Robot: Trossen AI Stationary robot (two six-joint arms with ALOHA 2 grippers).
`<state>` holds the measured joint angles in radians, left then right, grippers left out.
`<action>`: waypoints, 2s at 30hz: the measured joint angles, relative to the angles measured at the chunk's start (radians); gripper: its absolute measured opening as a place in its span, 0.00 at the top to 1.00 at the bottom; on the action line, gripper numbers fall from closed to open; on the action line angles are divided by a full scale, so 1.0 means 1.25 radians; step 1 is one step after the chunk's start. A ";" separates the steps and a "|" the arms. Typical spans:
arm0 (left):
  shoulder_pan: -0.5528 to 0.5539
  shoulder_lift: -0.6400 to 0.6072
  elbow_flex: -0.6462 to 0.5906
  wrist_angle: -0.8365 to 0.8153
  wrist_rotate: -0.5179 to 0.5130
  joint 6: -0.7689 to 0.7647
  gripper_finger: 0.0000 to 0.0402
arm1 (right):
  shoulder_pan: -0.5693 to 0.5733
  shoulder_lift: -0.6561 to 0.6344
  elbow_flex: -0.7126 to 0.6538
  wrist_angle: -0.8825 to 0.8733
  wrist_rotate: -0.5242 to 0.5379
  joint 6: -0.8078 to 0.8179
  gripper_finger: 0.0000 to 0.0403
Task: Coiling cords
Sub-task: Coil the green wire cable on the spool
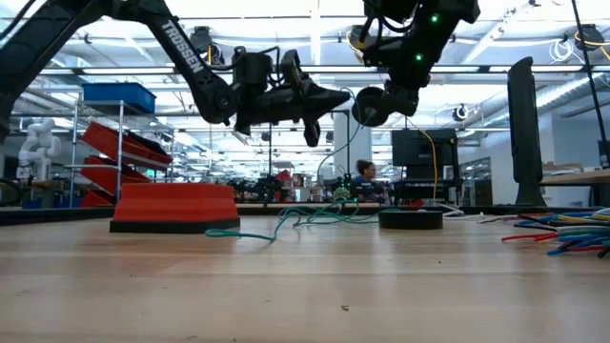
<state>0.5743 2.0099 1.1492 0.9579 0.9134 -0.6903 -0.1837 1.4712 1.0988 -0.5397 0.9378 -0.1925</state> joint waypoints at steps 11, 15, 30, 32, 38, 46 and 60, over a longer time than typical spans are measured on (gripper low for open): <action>-0.043 -0.003 0.000 -0.022 -0.034 0.034 1.00 | -0.006 0.008 0.000 0.123 0.003 0.000 1.00; -0.053 -0.003 0.000 -0.021 -0.059 0.047 1.00 | -0.005 0.030 0.000 0.159 -0.002 -0.001 1.00; -0.058 -0.002 0.000 -0.110 -0.175 0.139 1.00 | -0.016 0.056 0.000 0.282 -0.045 0.044 1.00; -0.059 -0.002 0.000 -0.099 -0.188 0.140 1.00 | -0.022 0.056 0.000 0.289 -0.057 0.056 1.00; -0.059 -0.002 0.000 -0.034 -0.212 0.099 1.00 | -0.042 0.056 0.000 0.299 -0.103 0.105 1.00; -0.060 -0.011 0.000 -0.018 -0.270 0.127 0.99 | -0.073 0.056 0.000 0.331 -0.165 0.166 1.00; -0.070 -0.132 0.000 -0.250 -0.419 0.433 0.97 | -0.133 0.056 0.000 0.452 -0.338 0.242 1.00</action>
<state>0.4873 1.8446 1.1492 0.6458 0.3897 -0.1493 -0.3502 1.5410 1.0992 0.0255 0.5155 0.1100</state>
